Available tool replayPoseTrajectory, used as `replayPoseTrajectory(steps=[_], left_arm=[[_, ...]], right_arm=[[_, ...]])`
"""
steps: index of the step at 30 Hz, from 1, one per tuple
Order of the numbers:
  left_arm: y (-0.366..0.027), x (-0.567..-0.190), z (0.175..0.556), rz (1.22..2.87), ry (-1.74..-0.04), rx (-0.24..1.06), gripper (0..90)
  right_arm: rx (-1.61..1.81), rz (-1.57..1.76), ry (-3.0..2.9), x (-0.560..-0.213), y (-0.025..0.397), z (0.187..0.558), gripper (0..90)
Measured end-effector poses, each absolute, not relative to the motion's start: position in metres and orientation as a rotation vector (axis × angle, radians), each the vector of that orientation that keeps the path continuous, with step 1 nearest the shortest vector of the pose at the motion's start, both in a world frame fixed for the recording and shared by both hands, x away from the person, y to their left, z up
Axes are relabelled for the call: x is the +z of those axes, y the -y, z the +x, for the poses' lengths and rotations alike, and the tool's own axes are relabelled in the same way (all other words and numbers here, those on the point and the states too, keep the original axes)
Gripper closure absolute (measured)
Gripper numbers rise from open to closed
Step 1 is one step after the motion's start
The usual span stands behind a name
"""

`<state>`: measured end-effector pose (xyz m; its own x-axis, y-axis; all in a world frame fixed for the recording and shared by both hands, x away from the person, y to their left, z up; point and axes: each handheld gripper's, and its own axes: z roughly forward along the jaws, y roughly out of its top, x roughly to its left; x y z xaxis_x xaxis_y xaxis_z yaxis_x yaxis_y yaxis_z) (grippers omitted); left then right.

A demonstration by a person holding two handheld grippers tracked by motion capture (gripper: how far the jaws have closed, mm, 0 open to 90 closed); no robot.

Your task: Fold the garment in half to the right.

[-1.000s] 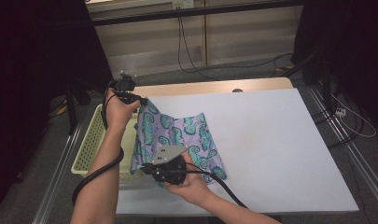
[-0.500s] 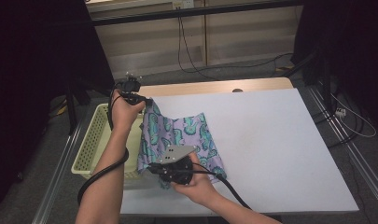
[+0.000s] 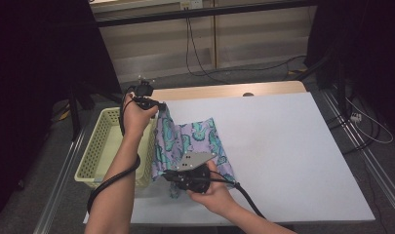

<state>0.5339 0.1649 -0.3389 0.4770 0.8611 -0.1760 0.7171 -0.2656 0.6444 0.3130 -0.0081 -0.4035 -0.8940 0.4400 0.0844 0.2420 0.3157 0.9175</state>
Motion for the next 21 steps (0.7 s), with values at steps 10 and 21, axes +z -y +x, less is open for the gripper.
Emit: replayPoseTrajectory(steps=[10,21], left_arm=[[-0.146,-0.35,0.538,2.076,-1.269,0.247,88.6],[-0.137,-0.35,0.54,2.089,-1.248,0.241,88.6]], right_arm=[[1.599,0.661,-2.396,-0.41,0.025,0.312,87.3],[1.59,0.679,-2.389,-0.411,0.034,0.312,87.2]])
